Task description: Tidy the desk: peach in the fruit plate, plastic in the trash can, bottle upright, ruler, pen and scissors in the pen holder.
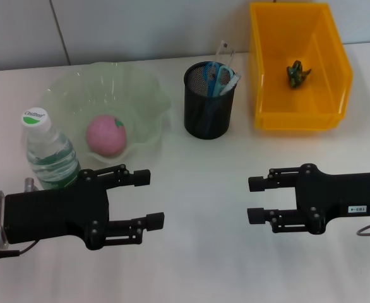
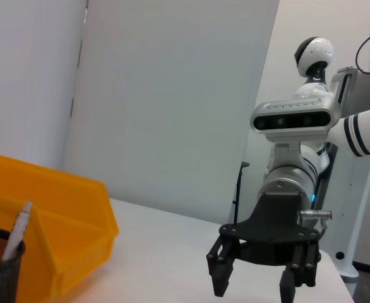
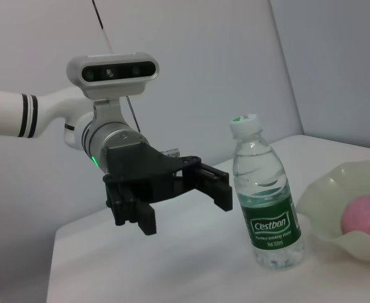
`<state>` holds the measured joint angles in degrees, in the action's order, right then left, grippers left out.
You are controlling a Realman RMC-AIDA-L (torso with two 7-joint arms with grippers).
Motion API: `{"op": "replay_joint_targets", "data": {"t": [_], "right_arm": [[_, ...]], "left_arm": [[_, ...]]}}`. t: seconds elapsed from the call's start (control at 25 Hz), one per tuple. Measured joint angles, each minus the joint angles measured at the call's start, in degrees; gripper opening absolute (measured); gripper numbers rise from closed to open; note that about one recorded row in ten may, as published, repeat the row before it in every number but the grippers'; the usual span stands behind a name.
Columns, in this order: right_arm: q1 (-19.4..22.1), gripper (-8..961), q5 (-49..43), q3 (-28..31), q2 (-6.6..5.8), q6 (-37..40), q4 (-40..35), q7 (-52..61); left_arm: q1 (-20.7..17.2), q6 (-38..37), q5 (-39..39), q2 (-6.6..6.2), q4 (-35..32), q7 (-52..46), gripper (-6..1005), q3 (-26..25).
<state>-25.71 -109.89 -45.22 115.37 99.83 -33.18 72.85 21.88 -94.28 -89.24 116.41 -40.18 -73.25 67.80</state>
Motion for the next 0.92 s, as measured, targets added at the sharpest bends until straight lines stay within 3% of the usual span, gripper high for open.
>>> {"op": "replay_joint_targets", "data": {"t": [0.4, 0.92], "right_arm": [[-0.5, 638, -0.06, 0.26, 0.1, -0.1, -0.04, -0.05], [-0.23, 638, -0.06, 0.48, 0.36, -0.09, 0.03, -0.09]], "left_arm": [[-0.41, -0.84, -0.21, -0.43, -0.02, -0.95, 798, 0.47], [-0.21, -1.04, -2.79, -0.09, 0.0, -1.02, 798, -0.04]]}}
